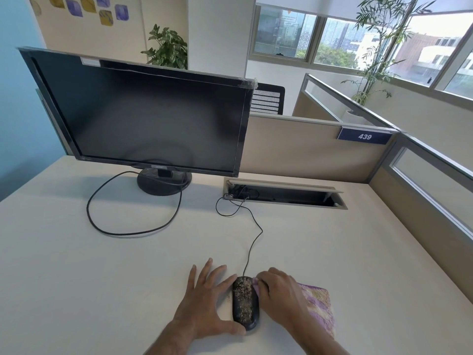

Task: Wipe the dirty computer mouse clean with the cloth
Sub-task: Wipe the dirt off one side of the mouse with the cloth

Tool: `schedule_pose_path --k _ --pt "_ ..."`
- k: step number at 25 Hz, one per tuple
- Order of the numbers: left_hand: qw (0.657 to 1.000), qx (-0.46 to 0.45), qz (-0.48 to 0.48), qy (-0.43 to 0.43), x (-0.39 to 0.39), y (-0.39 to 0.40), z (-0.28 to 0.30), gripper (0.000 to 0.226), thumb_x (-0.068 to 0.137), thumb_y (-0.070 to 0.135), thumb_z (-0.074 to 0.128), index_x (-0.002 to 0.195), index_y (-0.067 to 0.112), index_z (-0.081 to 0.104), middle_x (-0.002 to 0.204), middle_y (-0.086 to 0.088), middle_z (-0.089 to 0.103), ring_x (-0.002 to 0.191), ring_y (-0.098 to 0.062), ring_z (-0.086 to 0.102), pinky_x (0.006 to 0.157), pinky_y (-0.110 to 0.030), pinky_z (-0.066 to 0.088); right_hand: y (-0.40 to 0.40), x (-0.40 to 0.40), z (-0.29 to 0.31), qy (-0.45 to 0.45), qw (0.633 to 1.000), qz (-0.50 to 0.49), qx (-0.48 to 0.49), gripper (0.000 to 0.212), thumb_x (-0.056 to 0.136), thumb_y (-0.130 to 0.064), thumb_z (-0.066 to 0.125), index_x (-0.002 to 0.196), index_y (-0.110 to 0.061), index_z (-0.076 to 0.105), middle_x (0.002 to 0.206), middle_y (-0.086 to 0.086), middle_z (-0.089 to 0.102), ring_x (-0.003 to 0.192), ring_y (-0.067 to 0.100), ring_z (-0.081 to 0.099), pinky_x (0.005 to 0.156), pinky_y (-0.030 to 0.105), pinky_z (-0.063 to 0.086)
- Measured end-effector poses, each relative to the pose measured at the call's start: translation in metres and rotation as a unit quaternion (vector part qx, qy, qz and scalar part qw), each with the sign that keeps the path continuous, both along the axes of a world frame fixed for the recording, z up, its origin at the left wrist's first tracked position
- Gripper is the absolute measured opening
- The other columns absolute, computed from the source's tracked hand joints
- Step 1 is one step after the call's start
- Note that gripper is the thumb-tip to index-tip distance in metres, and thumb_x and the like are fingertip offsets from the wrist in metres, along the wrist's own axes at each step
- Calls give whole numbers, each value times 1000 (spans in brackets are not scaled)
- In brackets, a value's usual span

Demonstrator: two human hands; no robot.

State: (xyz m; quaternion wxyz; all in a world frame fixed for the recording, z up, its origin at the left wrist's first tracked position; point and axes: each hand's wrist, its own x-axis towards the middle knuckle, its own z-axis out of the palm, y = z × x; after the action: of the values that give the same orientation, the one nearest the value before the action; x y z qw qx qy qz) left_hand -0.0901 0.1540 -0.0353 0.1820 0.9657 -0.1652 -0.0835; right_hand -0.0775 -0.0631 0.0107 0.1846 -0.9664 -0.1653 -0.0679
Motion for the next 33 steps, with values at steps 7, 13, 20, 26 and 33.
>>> schedule_pose_path --k 7,13,20,26,33 --pt "1000 0 0 5 1 0 0 128 47 106 45 156 44 16 166 14 1 146 -12 -34 118 -56 -19 0 12 1 21 999 5 -27 28 98 -27 48 81 -18 69 78 -1 65 66 20 58 63 36 51" --pt "1000 2 0 4 0 1 0 126 49 104 47 156 44 16 166 13 1 145 -13 -34 118 -56 -18 4 19 5 29 999 15 -25 26 99 -30 47 88 -21 70 83 -2 65 72 20 59 68 36 51" --pt "1000 -12 -2 5 0 2 -1 125 50 104 48 156 44 16 166 13 2 145 -11 -35 119 -56 -18 4 20 6 38 998 27 -43 29 102 -30 44 91 -20 69 86 1 63 74 22 59 68 37 51" --pt "1000 -19 -1 7 1 2 -2 126 49 104 49 156 44 16 166 14 2 143 -9 -38 118 -55 -20 0 8 4 20 999 32 -25 29 100 -27 46 84 -17 68 80 1 61 69 21 56 64 38 49" --pt "999 -33 -2 4 2 2 -5 127 48 105 50 155 45 18 166 13 5 144 -9 -36 118 -55 -20 3 -8 3 -25 999 31 -11 24 97 -25 49 87 -20 70 78 0 63 69 22 57 62 34 47"
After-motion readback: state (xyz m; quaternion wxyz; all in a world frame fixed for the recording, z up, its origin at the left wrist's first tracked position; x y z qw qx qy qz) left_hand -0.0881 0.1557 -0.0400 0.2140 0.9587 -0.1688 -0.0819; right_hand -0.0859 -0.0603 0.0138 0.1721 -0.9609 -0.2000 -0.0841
